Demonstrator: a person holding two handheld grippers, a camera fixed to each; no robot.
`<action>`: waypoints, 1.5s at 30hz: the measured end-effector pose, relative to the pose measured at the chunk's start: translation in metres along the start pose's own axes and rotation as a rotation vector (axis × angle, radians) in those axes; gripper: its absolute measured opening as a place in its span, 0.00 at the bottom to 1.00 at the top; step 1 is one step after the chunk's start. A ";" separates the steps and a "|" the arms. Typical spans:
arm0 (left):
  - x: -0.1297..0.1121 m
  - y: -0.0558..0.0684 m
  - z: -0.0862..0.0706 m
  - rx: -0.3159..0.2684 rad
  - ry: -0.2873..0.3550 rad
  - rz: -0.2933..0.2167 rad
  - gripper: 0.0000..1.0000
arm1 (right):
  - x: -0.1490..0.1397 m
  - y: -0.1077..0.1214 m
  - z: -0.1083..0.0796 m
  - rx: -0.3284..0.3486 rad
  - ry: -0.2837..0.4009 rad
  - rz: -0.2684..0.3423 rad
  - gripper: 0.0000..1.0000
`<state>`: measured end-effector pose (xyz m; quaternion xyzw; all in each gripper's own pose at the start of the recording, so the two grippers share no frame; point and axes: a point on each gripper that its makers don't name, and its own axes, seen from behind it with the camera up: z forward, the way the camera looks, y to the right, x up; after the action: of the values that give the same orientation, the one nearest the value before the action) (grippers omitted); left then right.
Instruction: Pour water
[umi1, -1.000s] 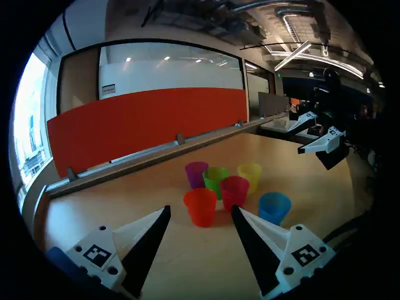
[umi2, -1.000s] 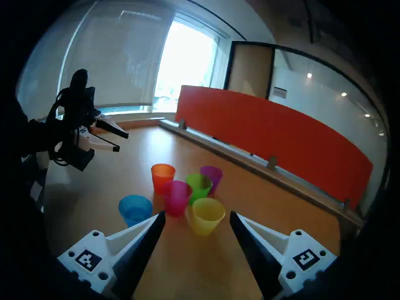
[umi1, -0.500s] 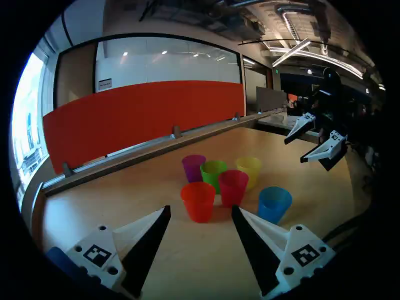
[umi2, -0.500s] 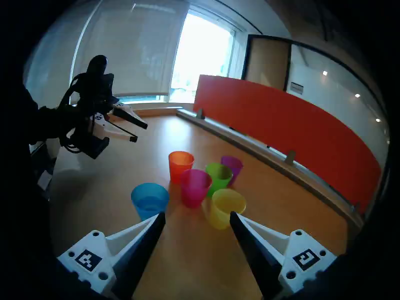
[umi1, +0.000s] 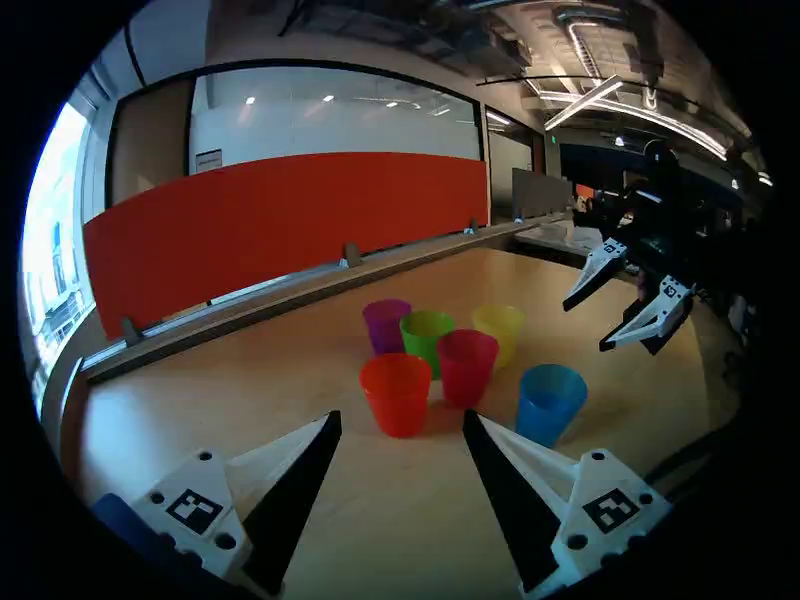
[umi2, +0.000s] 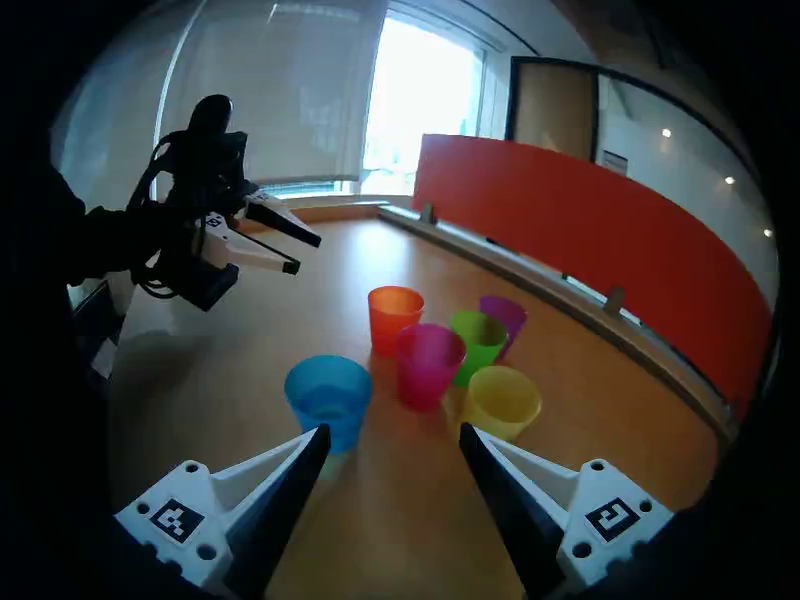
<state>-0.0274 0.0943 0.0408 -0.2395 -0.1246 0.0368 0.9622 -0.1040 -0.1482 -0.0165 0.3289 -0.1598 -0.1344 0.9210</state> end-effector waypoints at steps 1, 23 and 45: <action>-0.001 0.000 0.000 -0.001 -0.002 -0.001 0.90 | -0.001 -0.002 0.002 0.007 -0.002 0.000 1.00; -0.012 -0.004 0.008 -0.004 -0.022 -0.011 0.90 | -0.013 -0.038 0.047 0.140 -0.027 -0.004 1.00; -0.013 -0.001 0.009 -0.012 -0.020 -0.016 0.90 | -0.007 -0.055 0.079 0.185 -0.006 -0.005 1.00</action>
<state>-0.0420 0.0958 0.0458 -0.2437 -0.1361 0.0308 0.9598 -0.1485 -0.2308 0.0041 0.4126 -0.1731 -0.1225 0.8859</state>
